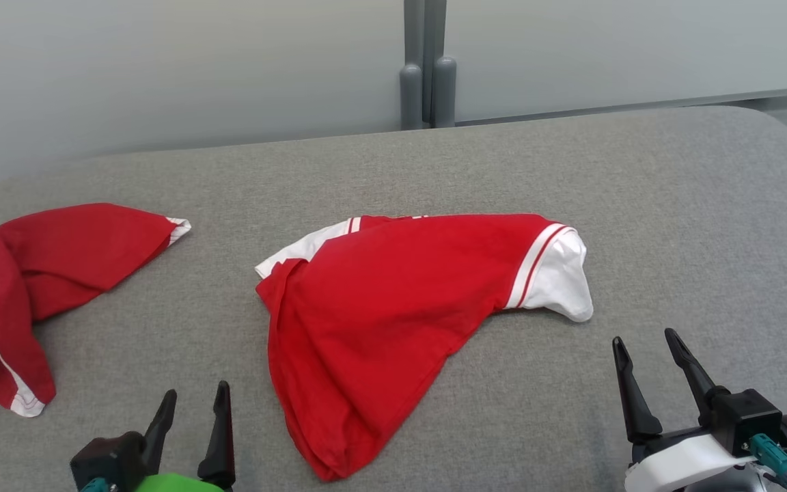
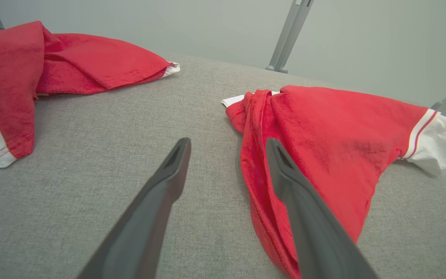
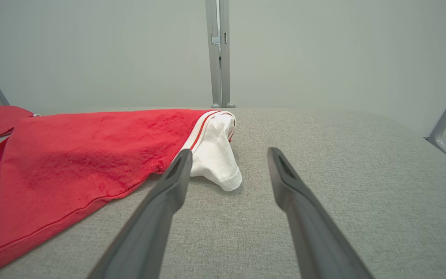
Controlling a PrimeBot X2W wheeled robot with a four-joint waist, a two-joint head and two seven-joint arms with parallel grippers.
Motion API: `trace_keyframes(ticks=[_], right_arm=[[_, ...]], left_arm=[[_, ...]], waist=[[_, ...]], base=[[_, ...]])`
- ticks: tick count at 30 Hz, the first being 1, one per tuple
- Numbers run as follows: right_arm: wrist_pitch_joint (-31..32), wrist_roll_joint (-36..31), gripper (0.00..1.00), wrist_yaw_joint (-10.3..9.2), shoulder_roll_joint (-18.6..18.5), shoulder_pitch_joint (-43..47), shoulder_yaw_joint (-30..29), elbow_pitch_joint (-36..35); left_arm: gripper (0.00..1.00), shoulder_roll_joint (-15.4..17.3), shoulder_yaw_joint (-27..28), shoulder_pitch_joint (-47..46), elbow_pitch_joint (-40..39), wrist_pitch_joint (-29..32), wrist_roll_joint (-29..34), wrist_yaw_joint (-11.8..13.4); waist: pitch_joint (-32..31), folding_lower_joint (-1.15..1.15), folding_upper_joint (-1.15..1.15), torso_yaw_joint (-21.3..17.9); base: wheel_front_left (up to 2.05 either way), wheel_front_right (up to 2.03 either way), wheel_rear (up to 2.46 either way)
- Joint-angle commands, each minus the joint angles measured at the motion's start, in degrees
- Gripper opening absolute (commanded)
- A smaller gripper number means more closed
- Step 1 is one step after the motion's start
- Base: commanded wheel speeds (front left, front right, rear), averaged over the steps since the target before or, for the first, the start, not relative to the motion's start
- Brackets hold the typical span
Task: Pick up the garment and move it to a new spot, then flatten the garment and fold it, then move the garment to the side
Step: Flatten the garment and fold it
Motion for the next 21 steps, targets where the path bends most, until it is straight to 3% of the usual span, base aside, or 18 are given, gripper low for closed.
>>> trace_keyframes(ticks=[1,10,16,21], right_arm=[[-0.2,-0.2,1.00,0.01,-0.3,0.9,-0.3,-0.2],[-0.2,0.0,1.00,0.01,-1.2,2.4,-1.3,0.5],[-0.2,-0.5,1.00,0.01,-1.6,2.3,-1.5,1.5],[-0.2,-0.4,1.00,0.01,-1.7,1.7,-1.3,1.9]], left_arm=[[1.00,0.3,1.2,1.4,-0.3,-0.4,1.1,-0.6],[1.00,-3.0,9.6,11.9,-1.8,-0.3,7.1,-3.5],[1.00,-6.5,11.2,13.5,0.5,-0.3,9.4,-9.7],[1.00,-9.8,8.8,11.9,3.2,0.8,5.6,-15.2]], waist=[[-1.8,0.00,0.63,2.3],[-3.4,0.00,0.63,3.8],[-3.7,0.00,0.63,4.2],[-3.7,0.00,0.63,3.7]], base=[[0.00,0.00,0.00],[0.00,0.00,0.00],[0.00,0.00,0.00],[0.00,0.00,0.00]])
